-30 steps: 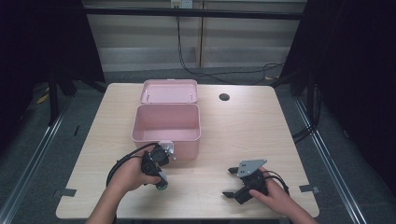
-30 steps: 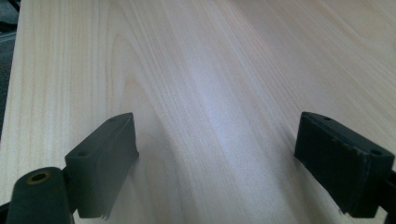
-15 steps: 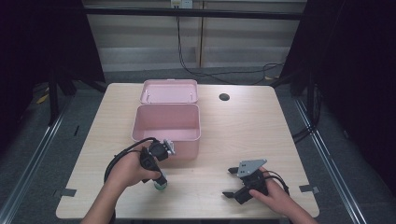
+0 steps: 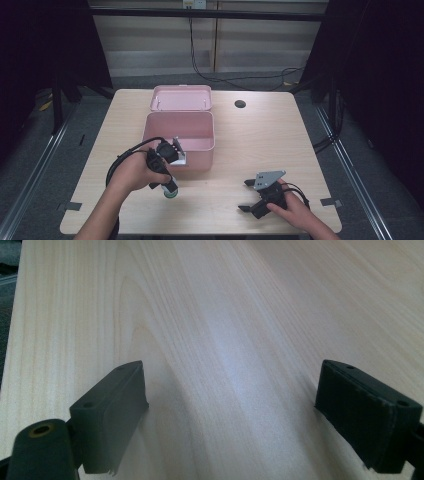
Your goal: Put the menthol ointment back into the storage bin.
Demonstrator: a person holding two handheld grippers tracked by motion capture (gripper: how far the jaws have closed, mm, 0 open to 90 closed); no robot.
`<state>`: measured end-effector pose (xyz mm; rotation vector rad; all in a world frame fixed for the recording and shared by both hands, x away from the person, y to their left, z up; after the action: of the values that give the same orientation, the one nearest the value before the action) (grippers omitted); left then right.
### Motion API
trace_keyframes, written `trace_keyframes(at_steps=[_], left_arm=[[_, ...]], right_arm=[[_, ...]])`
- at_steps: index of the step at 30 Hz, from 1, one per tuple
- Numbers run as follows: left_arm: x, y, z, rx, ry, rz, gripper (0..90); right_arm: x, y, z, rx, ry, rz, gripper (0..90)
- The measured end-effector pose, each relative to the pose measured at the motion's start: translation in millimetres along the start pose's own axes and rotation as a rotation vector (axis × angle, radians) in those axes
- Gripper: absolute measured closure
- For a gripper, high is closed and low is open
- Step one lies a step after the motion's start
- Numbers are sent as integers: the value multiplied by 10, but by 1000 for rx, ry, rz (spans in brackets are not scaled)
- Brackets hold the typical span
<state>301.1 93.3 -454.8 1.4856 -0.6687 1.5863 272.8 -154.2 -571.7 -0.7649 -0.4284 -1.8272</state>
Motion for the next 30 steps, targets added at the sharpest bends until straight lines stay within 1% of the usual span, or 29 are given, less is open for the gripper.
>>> trace_keyframes(at_steps=[1,2,3,5,7,8,9,10,11,12,13,14,17,18,21,25,26,30], left_arm=[[21,-2,1,13,-3,1,504],[42,-22,4,3,-6,7,504],[69,-26,11,19,-6,8,505],[117,-41,19,22,-5,8,504],[160,-50,31,38,1,3,504],[186,-66,32,34,-5,6,504],[207,-74,38,42,-5,8,504],[234,-92,46,36,-6,14,505],[250,-93,50,45,-7,17,504],[272,-104,58,41,-6,19,504],[294,-106,70,48,-1,16,504],[318,-115,74,43,-4,19,504],[384,-126,98,52,6,18,504],[407,-134,94,47,-3,18,504],[471,-159,110,60,-1,30,504],[557,-197,136,73,3,37,504],[574,-210,141,70,5,39,504],[656,-251,177,85,20,44,504]], right_arm=[[0,1,0,1,0,0,123],[0,0,0,0,0,0,123],[1,-1,0,-2,-1,0,123],[1,0,0,-1,-1,0,123],[1,-2,0,-3,-1,0,123],[1,-1,0,-1,-1,1,123],[1,-1,0,-1,-1,0,123],[1,-1,0,-1,-1,0,123],[1,-1,0,-1,-1,0,123],[1,-1,0,-1,-1,0,123],[1,-1,0,-1,-1,0,123],[1,-1,0,-1,-1,0,123],[1,-2,0,-2,-1,0,123],[1,-1,0,-1,-1,0,123],[1,-1,-1,-1,-2,1,123],[1,-1,-1,-2,-2,1,123],[1,-1,-1,-1,-2,1,123],[2,-1,-1,-1,-2,1,123]])
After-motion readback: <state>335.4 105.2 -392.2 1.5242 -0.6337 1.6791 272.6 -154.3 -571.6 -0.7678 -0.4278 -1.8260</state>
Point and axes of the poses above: each handheld gripper's, and its own axes: x roughly backward along the jaws, z roughly out of its top, y roughly to its right, the point moved 9 cm from there along -x, roughly forward along the jaws, and after that the axes turned 3 degrees about z, right-handed, at the moved point
